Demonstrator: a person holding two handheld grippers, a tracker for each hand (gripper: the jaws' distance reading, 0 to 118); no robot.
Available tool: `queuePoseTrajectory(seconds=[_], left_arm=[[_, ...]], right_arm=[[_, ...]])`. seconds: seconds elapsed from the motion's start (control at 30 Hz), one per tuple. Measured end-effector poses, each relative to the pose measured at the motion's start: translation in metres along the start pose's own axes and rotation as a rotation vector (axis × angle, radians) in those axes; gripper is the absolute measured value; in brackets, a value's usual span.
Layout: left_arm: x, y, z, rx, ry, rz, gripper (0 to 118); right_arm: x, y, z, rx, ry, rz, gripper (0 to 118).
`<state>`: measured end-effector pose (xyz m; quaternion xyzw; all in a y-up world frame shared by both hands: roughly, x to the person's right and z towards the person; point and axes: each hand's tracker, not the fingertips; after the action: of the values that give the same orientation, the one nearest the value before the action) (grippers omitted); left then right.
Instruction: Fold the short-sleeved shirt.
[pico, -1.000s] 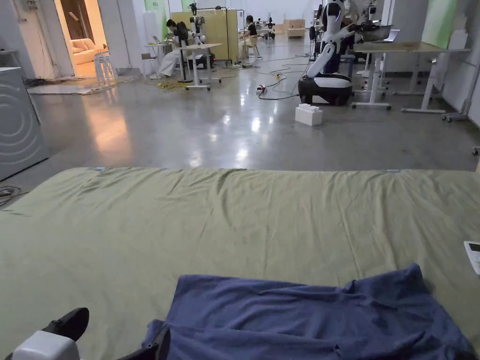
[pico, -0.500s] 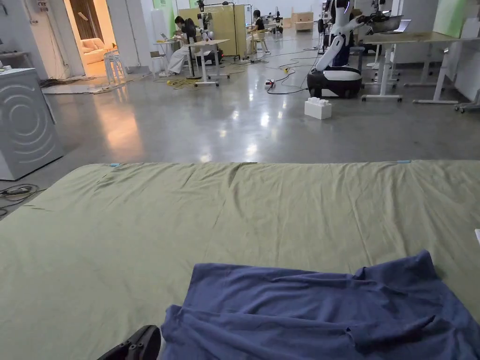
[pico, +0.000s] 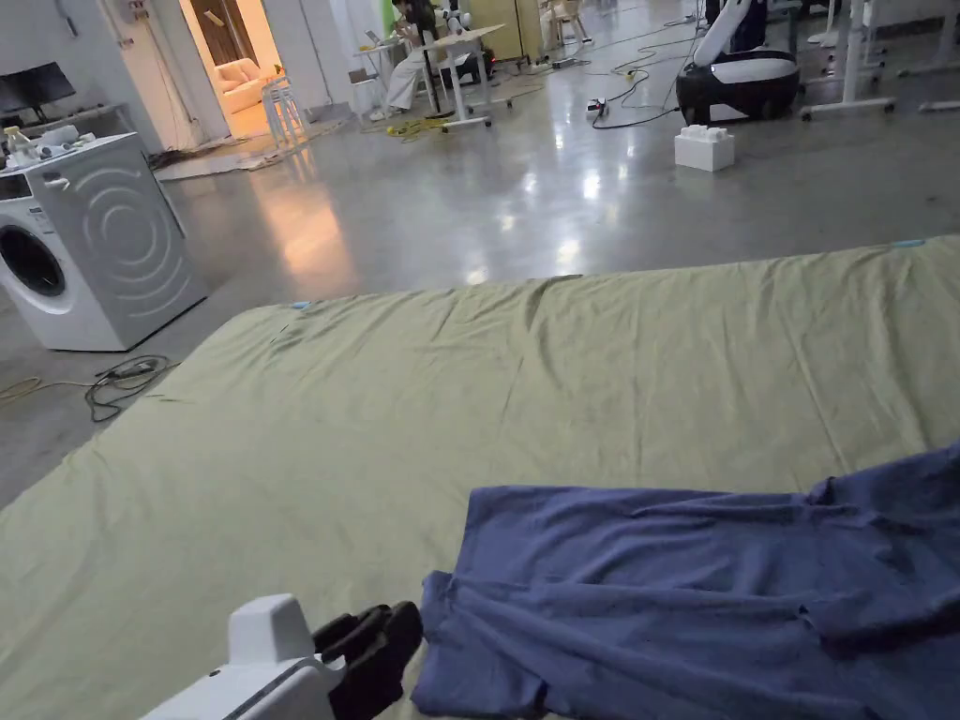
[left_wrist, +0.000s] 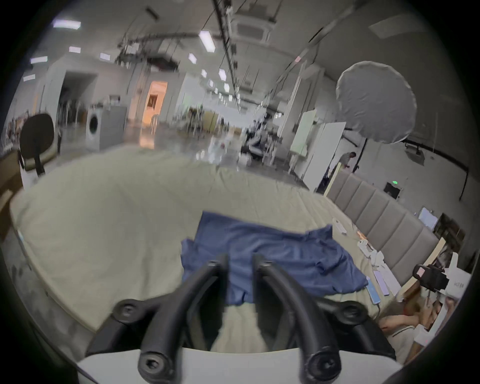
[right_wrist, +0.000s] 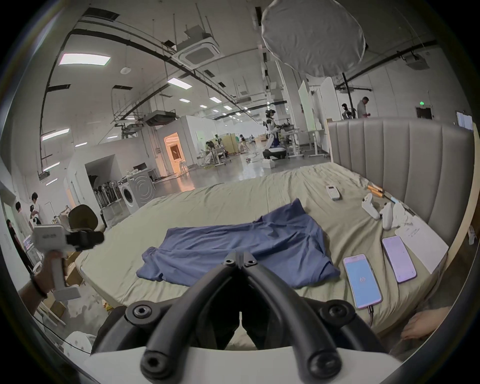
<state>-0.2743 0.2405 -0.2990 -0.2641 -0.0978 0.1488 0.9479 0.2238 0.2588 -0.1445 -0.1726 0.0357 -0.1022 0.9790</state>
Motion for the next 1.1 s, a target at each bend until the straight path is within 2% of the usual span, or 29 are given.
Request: queuePoseTrajectory(seconds=[0.03,0.07,0.1,0.23,0.37,0.4,0.43,0.47,0.5,0.7,0.83,0.87,0.9,0.97,1.0,1.03,1.1], left_arm=[[-0.009,-0.004,-0.019,-0.072,-0.004,0.036,39],[-0.02,-0.009,-0.043,-0.13,0.017,0.086,68],[-0.027,-0.014,-0.06,-0.182,0.04,0.082,81],[-0.039,-0.033,-0.119,-0.282,0.238,-0.102,82],[-0.052,-0.041,-0.154,-0.371,0.228,-0.02,74],[-0.051,-0.042,-0.158,-0.358,0.24,-0.025,60],[-0.048,-0.042,-0.161,-0.358,0.244,-0.031,35],[-0.043,-0.044,-0.165,-0.379,0.247,-0.055,22],[-0.038,-0.045,-0.168,-0.396,0.292,-0.1,22],[-0.029,-0.047,-0.179,-0.457,0.302,-0.145,20],[-0.029,-0.045,-0.193,-0.514,0.311,-0.189,20],[-0.028,-0.046,-0.193,-0.521,0.312,-0.208,20],[-0.026,-0.045,-0.195,-0.528,0.312,-0.227,19],[-0.027,-0.044,-0.194,-0.53,0.306,-0.234,19],[-0.028,-0.043,-0.194,-0.532,0.303,-0.233,19],[-0.023,-0.041,-0.19,-0.54,0.297,-0.227,19],[-0.021,-0.038,-0.19,-0.551,0.296,-0.216,19]], right_arm=[[0.001,-0.002,-0.001,-0.015,-0.004,-0.002,0],[0.002,-0.003,-0.001,-0.029,-0.01,-0.001,0],[0.004,-0.005,-0.001,-0.042,-0.014,0.002,0],[0.014,-0.011,-0.002,-0.087,-0.046,0.004,0],[0.028,-0.016,-0.005,-0.112,-0.094,-0.029,0],[0.031,-0.017,-0.006,-0.115,-0.103,-0.03,0],[0.033,-0.017,-0.007,-0.122,-0.115,-0.032,0],[0.036,-0.019,-0.007,-0.128,-0.123,-0.034,0],[0.038,-0.02,-0.008,-0.132,-0.131,-0.033,0],[0.054,-0.027,-0.026,-0.176,-0.159,-0.042,0],[0.08,-0.024,-0.063,-0.209,-0.162,-0.07,1],[0.09,-0.024,-0.078,-0.246,-0.166,-0.087,10],[0.1,-0.025,-0.092,-0.271,-0.163,-0.099,32],[0.124,-0.031,-0.127,-0.319,-0.151,-0.144,92],[0.132,-0.031,-0.141,-0.326,-0.174,-0.148,93],[0.141,-0.031,-0.156,-0.352,-0.215,-0.166,87],[0.156,-0.032,-0.183,-0.39,-0.302,-0.191,85]])
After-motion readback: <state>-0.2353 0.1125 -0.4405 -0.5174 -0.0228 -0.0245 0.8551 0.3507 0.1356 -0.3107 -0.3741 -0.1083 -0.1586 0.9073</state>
